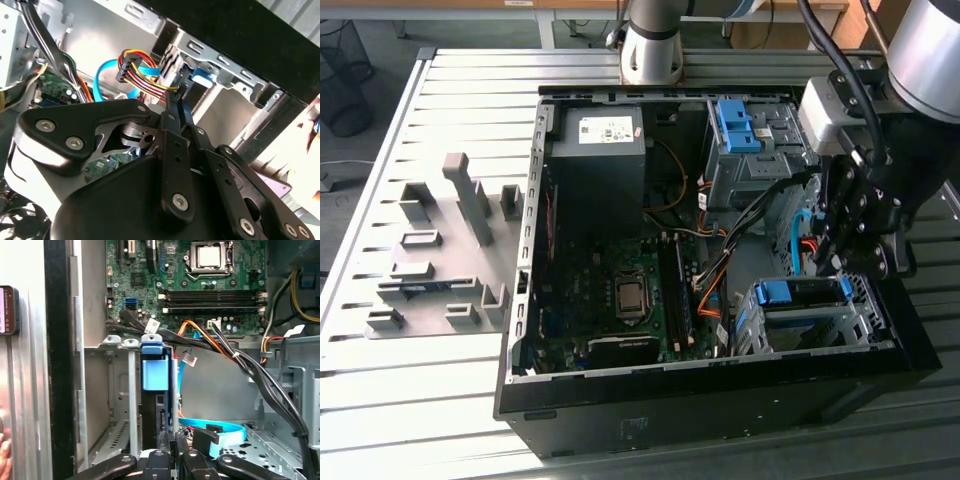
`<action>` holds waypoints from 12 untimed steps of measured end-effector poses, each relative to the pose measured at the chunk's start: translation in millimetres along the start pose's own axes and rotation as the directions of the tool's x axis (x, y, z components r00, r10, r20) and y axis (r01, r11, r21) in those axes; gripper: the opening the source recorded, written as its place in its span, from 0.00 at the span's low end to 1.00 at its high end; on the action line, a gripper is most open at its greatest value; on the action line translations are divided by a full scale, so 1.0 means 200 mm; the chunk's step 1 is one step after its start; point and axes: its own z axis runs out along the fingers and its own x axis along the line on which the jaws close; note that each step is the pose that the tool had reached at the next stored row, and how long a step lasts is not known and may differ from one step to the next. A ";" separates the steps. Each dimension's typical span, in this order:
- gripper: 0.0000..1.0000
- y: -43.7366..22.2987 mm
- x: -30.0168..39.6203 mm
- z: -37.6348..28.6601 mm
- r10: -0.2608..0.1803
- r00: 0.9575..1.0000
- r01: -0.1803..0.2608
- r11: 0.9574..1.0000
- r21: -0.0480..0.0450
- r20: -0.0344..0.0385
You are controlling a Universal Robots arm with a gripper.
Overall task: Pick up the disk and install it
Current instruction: 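Insert the first disk wire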
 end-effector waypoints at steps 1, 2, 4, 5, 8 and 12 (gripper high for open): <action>0.16 0.004 0.003 0.001 -0.003 1.000 0.003 1.000 0.001 0.000; 0.16 0.007 0.005 0.003 -0.006 1.000 0.006 1.000 0.002 0.001; 0.16 0.014 0.007 0.006 -0.006 1.000 0.006 1.000 0.005 0.001; 0.16 0.015 0.007 0.009 -0.007 1.000 0.007 1.000 0.006 0.001; 0.16 0.020 0.008 0.015 -0.006 1.000 0.006 1.000 0.014 0.002; 0.16 0.032 0.008 0.019 -0.004 1.000 0.004 1.000 0.026 0.002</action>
